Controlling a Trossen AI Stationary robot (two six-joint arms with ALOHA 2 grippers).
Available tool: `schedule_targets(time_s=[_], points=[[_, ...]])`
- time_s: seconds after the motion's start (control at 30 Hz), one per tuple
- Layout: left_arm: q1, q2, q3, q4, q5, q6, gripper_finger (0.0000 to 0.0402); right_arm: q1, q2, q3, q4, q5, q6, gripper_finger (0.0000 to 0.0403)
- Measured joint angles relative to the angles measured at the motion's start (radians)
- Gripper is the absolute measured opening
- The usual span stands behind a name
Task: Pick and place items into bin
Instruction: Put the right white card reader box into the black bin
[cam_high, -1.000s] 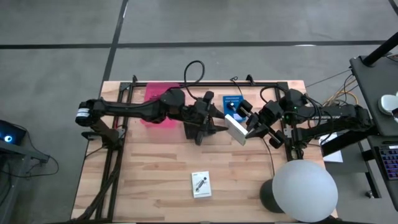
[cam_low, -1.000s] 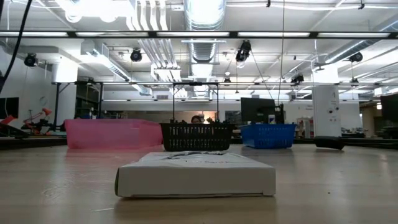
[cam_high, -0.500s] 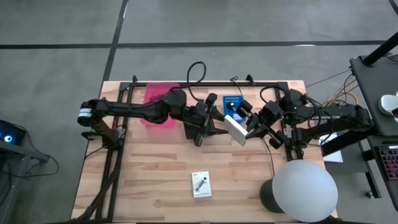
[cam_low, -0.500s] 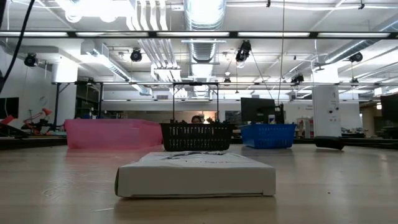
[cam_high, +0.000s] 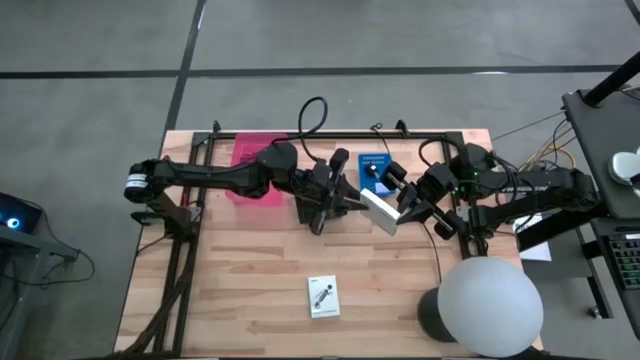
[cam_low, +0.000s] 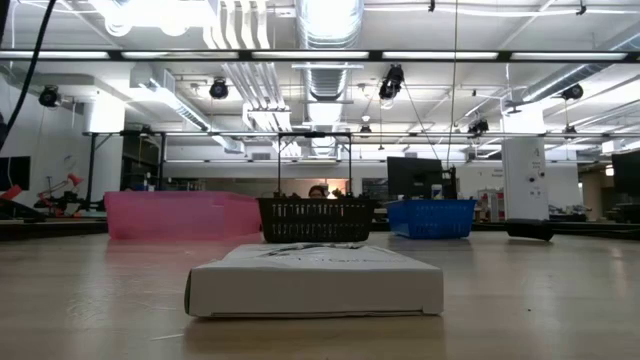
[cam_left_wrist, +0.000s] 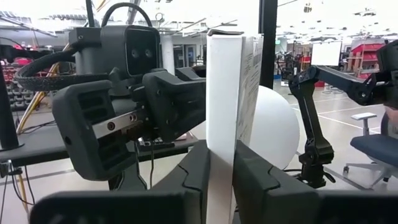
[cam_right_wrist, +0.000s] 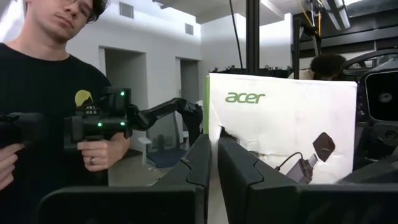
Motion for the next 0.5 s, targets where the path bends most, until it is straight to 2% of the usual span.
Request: schedule_targets(time_s=[0.2,0.5], points=[[0.01,0.0,0.002,0.004,0.004,0.0,0.0033,-0.001,0.0,0.0,-0.001,0.002,0.015,0.0017],[0.013,-0.047,0.002,-0.086,0.008,-0.008,0.0037,-0.014,-0.041,0.001,-0.16,0.009,0.019,0.0068]])
